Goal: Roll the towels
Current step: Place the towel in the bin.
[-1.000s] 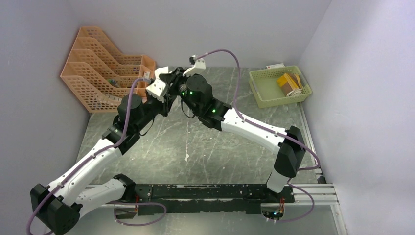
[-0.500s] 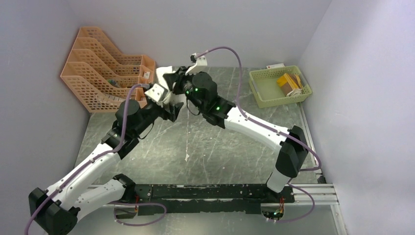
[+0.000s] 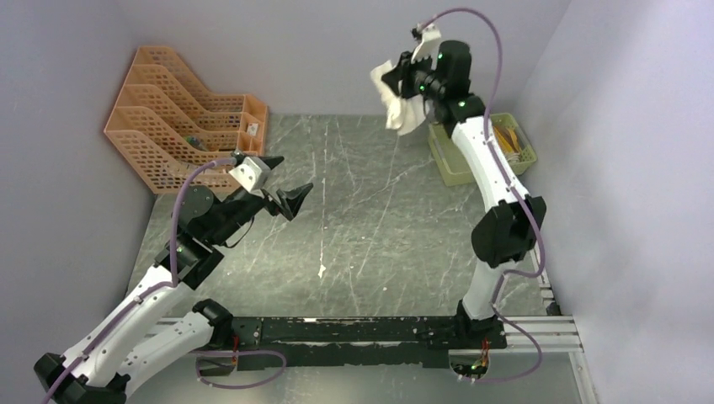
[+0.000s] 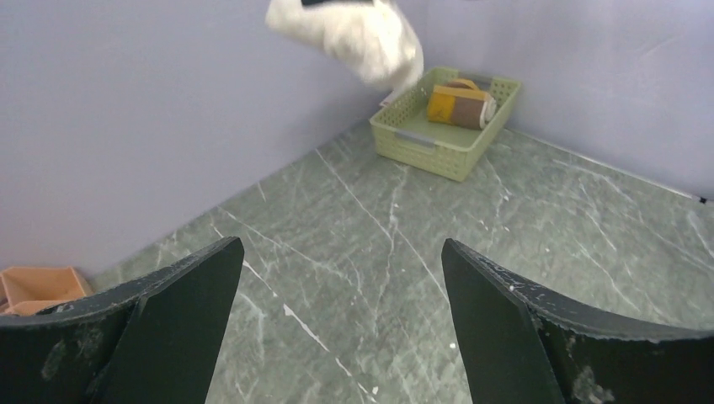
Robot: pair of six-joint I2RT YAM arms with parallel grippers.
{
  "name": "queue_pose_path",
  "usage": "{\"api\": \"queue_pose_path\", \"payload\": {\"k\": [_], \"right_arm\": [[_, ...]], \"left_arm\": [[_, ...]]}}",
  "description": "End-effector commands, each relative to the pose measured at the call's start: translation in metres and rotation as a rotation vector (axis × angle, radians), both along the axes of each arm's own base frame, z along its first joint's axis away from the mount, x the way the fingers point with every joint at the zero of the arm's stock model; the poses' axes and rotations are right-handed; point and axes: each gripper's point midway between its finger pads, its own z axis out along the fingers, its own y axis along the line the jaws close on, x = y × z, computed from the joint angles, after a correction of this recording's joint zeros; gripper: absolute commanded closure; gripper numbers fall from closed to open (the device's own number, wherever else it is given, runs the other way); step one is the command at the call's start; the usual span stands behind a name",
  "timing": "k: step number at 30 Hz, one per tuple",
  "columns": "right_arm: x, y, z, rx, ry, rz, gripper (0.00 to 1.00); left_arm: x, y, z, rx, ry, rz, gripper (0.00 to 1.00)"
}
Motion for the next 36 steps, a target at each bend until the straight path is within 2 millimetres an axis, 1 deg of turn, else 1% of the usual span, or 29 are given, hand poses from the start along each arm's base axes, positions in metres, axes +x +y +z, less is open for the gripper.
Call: {"api": "queue_pose_path", "payload": {"k": [1, 3, 5, 8, 12, 14, 18, 21, 23, 27, 31, 34, 35, 36], "right_arm": [[-0.007, -0.049, -0.043, -0.259, 0.145, 0.18, 1.0], [0.001, -0.086, -0.052, -0.262, 0.174, 0.136, 1.0], [0.007, -0.123, -0.056, -0.271, 0.17, 0.063, 1.0], [0.01, -0.164, -0.061, -0.344, 0.145, -0.02, 1.0], [0.016, -0.201, -0.075, -0.453, 0.117, -0.07, 1.0], [0.021, -0.217, -0.089, -0.462, 0.128, -0.08, 1.0], [0.036, -0.252, -0.124, -0.462, 0.153, -0.204, 1.0], [0.047, -0.269, -0.147, -0.478, 0.108, -0.292, 1.0], [0.054, -0.278, -0.155, -0.499, 0.071, -0.345, 1.0], [0.068, -0.287, -0.16, -0.52, 0.005, -0.386, 1.0], [0.084, -0.294, -0.156, -0.54, -0.059, -0.415, 1.0], [0.096, -0.294, -0.153, -0.552, -0.088, -0.407, 1.0], [0.103, -0.295, -0.163, -0.551, -0.079, -0.399, 1.0], [0.106, -0.294, -0.167, -0.551, -0.078, -0.391, 1.0]], "left_arm": [[-0.013, -0.004, -0.015, 0.039, 0.034, -0.063, 0.0], [-0.014, -0.005, -0.021, 0.063, 0.049, -0.073, 0.0], [-0.016, -0.006, -0.03, 0.093, 0.069, -0.083, 0.0], [-0.016, -0.007, -0.045, 0.126, 0.097, -0.095, 0.0], [-0.017, -0.011, -0.066, 0.137, 0.144, -0.115, 0.0], [-0.016, -0.014, -0.075, 0.139, 0.167, -0.126, 0.0], [-0.015, -0.019, -0.085, 0.135, 0.196, -0.15, 0.0], [-0.013, -0.022, -0.088, 0.128, 0.206, -0.156, 0.0], [-0.011, -0.022, -0.089, 0.124, 0.211, -0.158, 0.0], [-0.011, -0.023, -0.091, 0.121, 0.221, -0.159, 0.0], [-0.009, -0.023, -0.094, 0.118, 0.234, -0.154, 0.0], [-0.008, -0.023, -0.096, 0.12, 0.24, -0.151, 0.0], [-0.007, -0.023, -0.097, 0.122, 0.244, -0.151, 0.0], [-0.007, -0.023, -0.097, 0.124, 0.245, -0.15, 0.0]]}}
